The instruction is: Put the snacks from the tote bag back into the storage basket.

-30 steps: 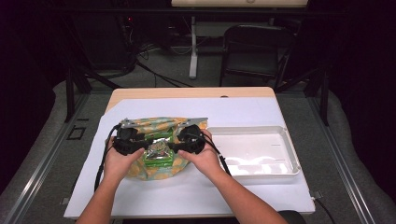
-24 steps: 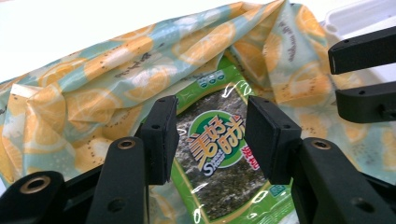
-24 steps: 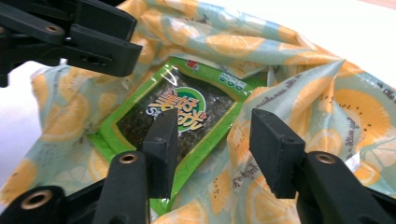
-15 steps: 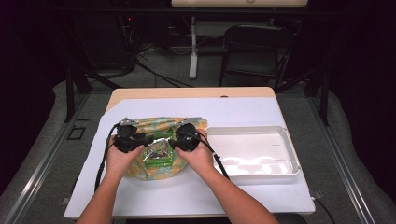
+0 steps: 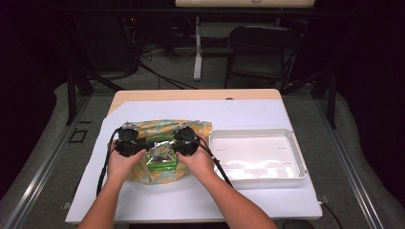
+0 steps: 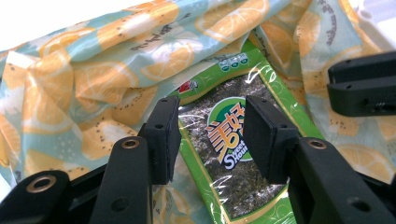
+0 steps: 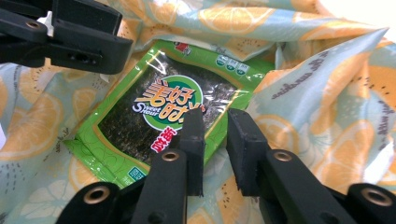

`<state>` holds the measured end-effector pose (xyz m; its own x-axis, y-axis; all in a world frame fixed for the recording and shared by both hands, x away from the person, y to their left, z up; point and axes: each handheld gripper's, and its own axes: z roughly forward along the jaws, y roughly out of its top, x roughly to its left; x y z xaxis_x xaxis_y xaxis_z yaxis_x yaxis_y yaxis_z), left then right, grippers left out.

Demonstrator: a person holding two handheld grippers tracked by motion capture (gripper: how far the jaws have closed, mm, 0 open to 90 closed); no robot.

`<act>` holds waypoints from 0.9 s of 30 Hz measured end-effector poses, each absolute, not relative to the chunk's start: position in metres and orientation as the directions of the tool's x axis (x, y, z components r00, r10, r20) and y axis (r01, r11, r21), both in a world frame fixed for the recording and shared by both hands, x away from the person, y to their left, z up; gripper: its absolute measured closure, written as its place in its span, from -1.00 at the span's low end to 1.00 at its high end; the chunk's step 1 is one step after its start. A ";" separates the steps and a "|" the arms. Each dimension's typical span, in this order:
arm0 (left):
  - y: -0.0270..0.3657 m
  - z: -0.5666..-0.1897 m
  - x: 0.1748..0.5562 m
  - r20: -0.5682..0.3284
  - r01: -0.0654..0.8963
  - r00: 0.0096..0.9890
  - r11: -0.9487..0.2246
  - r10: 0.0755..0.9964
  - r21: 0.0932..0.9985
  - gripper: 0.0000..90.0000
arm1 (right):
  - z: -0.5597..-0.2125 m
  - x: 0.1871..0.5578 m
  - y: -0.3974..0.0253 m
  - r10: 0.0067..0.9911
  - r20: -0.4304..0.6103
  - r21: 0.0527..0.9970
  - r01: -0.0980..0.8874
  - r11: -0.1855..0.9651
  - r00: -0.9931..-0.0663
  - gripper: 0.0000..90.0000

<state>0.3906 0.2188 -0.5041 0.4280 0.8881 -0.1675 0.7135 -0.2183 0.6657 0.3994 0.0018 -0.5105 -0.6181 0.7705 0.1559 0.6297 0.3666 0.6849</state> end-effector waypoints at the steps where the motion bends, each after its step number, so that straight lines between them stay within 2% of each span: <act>1: 0.219 -0.505 0.391 -0.169 0.716 0.429 -0.221 0.887 0.662 0.24 | -0.511 0.400 0.003 0.773 0.151 0.684 0.629 0.368 -0.617 0.75; 27: 0.226 -0.520 0.387 -0.205 0.758 0.409 -0.206 0.889 0.619 0.22 | -0.531 0.404 0.013 0.783 0.123 0.618 0.664 0.420 -0.609 0.87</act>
<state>0.3872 0.2260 -0.5204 0.4089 0.8892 -0.2053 0.7579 -0.2056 0.6191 0.4041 0.0128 -0.5306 -0.6092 0.7835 0.1227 0.6644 0.4198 0.6184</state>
